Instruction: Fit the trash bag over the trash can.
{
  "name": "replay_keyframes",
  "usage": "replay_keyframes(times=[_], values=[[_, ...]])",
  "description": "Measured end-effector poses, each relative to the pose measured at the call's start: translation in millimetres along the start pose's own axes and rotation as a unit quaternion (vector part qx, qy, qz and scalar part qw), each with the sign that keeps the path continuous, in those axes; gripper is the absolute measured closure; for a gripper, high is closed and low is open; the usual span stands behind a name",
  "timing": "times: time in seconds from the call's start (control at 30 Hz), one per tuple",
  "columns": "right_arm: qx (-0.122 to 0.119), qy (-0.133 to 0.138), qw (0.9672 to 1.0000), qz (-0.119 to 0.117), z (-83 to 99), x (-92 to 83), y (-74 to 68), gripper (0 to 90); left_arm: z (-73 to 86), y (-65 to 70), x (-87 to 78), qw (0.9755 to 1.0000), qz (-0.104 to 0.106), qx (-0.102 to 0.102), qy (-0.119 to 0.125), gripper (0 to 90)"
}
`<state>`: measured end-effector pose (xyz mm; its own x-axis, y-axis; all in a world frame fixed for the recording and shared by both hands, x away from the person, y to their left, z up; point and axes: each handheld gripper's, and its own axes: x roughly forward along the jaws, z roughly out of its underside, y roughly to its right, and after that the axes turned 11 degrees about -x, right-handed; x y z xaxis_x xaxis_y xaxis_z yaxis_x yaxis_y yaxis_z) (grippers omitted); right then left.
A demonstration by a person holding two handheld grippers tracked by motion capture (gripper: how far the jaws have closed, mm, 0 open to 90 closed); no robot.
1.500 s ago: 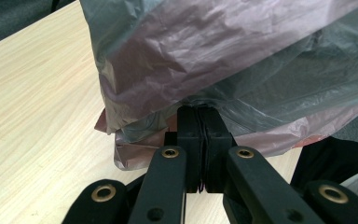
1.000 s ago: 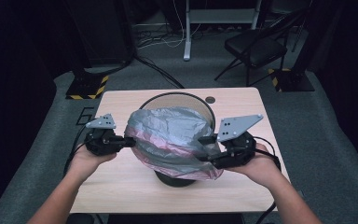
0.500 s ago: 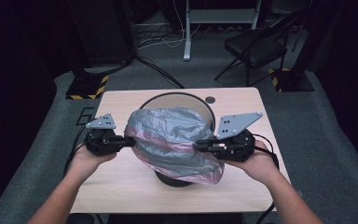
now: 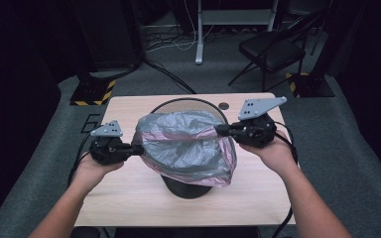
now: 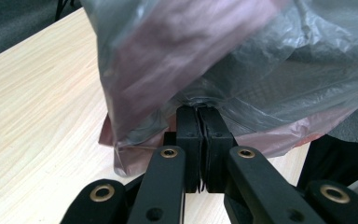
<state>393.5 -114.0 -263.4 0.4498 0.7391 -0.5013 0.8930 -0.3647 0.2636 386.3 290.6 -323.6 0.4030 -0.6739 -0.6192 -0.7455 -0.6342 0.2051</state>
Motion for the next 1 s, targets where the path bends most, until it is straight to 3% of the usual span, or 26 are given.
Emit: replay_keyframes(times=[0.13,0.33,0.47,0.6,0.8,1.0], values=[[0.034,-0.008,0.9992,0.022,14.9,4.2,17.9,89.3,0.0,-1.1,-0.9,1.0000,0.003,0.000,0.003,87.3],[0.039,-0.009,0.9980,0.050,16.2,10.5,32.8,89.5,-0.1,-3.8,-0.8,1.0000,0.002,-0.001,0.003,87.3],[0.071,0.004,0.9954,0.063,22.2,14.5,45.3,89.3,0.6,-4.2,-0.6,1.0000,-0.001,-0.002,0.006,86.8],[0.100,0.025,0.9934,0.050,28.2,16.1,50.2,89.2,-1.1,-5.3,-6.2,0.9998,0.001,-0.014,0.016,73.3],[0.098,0.022,0.9936,0.051,27.7,15.9,50.2,89.1,-11.4,-0.9,-32.8,0.9992,0.002,-0.018,0.036,52.2],[0.096,0.020,0.9937,0.054,27.2,15.7,49.1,89.0,-14.0,2.7,-61.9,0.9976,-0.010,-0.014,0.068,48.3]])
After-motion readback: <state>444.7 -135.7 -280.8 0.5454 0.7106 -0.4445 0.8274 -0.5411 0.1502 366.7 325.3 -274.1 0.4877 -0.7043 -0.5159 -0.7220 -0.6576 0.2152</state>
